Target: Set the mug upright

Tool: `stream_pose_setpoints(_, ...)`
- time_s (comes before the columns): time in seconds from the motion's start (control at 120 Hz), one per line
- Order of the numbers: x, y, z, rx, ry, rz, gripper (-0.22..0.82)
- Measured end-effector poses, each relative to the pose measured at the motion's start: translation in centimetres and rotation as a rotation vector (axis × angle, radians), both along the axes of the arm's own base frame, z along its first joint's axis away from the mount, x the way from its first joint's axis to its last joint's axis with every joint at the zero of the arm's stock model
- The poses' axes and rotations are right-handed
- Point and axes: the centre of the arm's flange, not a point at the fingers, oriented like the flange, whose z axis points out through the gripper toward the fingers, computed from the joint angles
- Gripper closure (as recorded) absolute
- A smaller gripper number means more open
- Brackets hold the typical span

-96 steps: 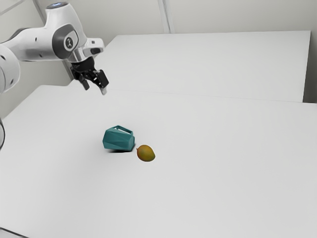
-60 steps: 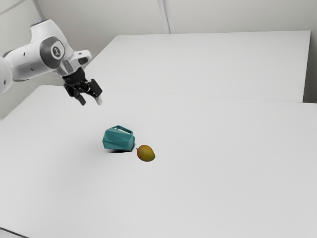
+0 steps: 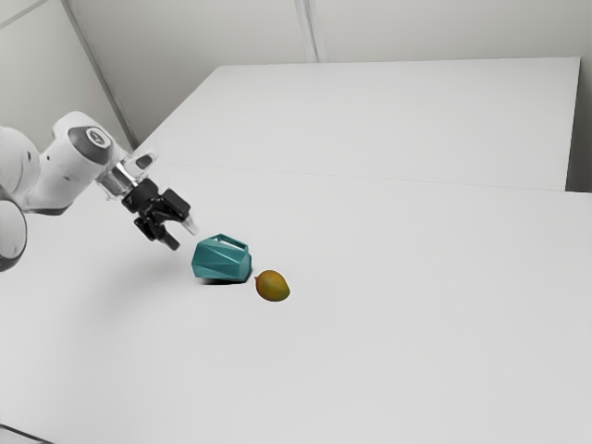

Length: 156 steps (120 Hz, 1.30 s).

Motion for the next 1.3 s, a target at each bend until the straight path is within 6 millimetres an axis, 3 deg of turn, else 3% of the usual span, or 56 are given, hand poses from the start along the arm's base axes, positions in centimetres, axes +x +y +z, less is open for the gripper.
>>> stream_pose_setpoints(0.225, -0.1, 0.4, -3.7, -0.173, -0.035, -0.018, 0.00)
stream_pose_setpoints(0.358, 0.1, -0.3, -6.0, -0.251, -0.061, -0.042, 0.00)
stream_pose_setpoints(0.608, 0.5, -1.4, -7.1, -0.338, -0.144, -0.067, 0.01)
stream_pose_setpoints(0.667, 0.5, -1.4, -7.2, -0.348, -0.160, -0.070, 0.07)
stream_pose_setpoints(0.842, 0.5, -1.4, -6.9, -0.365, -0.202, -0.085, 0.45)
stream_pose_setpoints(0.942, 0.6, -1.4, -6.6, -0.372, -0.223, -0.096, 0.60)
stream_pose_setpoints(1.083, 0.7, -1.9, -6.4, -0.383, -0.245, -0.110, 0.69)
stream_pose_setpoints(1.3, 1.0, -2.7, -5.2, -0.384, -0.276, -0.136, 0.75)
